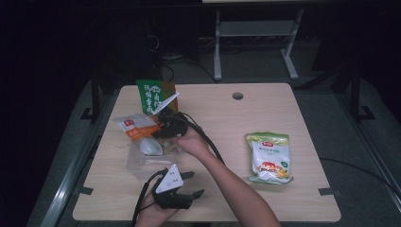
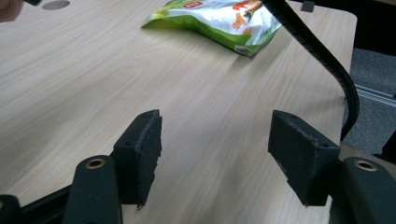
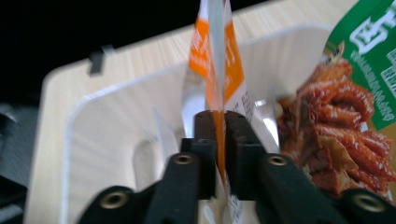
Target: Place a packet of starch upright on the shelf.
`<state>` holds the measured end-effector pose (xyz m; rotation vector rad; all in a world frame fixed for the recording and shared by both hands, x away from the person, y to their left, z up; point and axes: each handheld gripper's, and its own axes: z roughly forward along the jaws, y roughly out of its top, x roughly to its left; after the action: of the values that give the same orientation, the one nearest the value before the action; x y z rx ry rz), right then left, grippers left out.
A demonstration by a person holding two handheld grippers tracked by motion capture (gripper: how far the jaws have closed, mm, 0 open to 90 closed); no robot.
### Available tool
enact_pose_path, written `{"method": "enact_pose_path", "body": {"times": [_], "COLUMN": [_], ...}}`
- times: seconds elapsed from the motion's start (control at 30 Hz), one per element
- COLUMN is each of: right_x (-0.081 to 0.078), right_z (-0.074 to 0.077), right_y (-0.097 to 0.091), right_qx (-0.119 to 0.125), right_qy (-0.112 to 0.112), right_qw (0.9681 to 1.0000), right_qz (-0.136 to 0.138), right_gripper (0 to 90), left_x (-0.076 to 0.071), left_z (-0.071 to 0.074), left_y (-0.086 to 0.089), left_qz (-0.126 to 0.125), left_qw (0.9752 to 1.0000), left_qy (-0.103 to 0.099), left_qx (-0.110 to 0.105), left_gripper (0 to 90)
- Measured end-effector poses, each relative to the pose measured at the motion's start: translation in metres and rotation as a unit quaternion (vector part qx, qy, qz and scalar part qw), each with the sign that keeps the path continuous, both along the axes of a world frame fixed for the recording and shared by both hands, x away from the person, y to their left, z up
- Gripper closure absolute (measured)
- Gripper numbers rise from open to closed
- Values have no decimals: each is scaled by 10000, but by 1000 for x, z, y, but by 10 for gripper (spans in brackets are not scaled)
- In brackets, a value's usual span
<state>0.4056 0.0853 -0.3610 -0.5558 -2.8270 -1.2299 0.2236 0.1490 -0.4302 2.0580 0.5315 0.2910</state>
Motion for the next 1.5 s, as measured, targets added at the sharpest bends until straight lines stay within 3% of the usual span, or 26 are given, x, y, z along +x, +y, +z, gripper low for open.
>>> {"method": "enact_pose_path", "body": {"times": [0.17, 0.27, 0.4, 0.47, 0.6, 0.67, 0.77, 0.83, 0.9, 0.93, 1.03, 1.17, 1.33, 1.4, 1.43, 1.5], "right_x": [6, 11, 12, 10, 0, -3, -2, -2, -3, -3, -2, -5, -10, -11, -13, -14], "right_z": [-5, -13, -16, -17, -14, -12, -19, -28, -39, -42, -40, -27, -18, -21, -22, -24], "right_y": [18, 22, 16, 13, 8, 4, -2, -2, 0, -3, -8, -18, -30, -34, -34, -34], "right_qx": [-471, -626, -477, -231, 98, 408, 895, 858, 675, 799, 812, 714, 634, 549, 560, 449], "right_qy": [-31, 72, 155, 297, 123, -68, 218, 261, 236, 235, 329, 83, -40, -82, -9, -73], "right_qw": [9988, 9979, 9987, 9993, 9998, 9989, 9951, 9951, 9964, 9956, 9951, 9962, 9968, 9977, 9976, 9982], "right_qz": [133, 124, 87, 35, -132, -229, -358, -408, -448, -432, -459, -488, -488, -396, -395, -386], "right_gripper": [739, 798, 885, 900, 900, 900, 900, 900, 896, 886, 777, 744, 774, 861, 878, 877], "left_x": [0, -1, -1, -1, -2, -2, -2, -3, -4, -4, -3, -3, -2, -2, -2, -1], "left_z": [0, 0, 0, 1, 2, 2, 2, 3, 2, 2, 2, 2, 1, 1, 1, 0], "left_y": [0, 1, 0, 0, 0, 0, 0, 0, 0, 0, 0, -1, -2, -3, -3, -4], "left_qz": [-17, -34, -50, -54, -39, -40, -50, -71, -56, -41, -60, -84, -92, -97, -92, -77], "left_qw": [10000, 10000, 10000, 10000, 10000, 10000, 10000, 9999, 10000, 10000, 10000, 9999, 9999, 9999, 9999, 9999], "left_qy": [-20, -13, -42, -33, -56, -51, -60, -55, -40, -38, -39, -65, -73, -72, -67, -53], "left_qx": [-17, 13, 7, 15, -6, -3, -8, 53, 15, -27, 30, 21, 50, 75, 88, 97], "left_gripper": [346, 346, 347, 347, 347, 347, 347, 347, 347, 347, 346, 345, 345, 345, 345, 345]}}
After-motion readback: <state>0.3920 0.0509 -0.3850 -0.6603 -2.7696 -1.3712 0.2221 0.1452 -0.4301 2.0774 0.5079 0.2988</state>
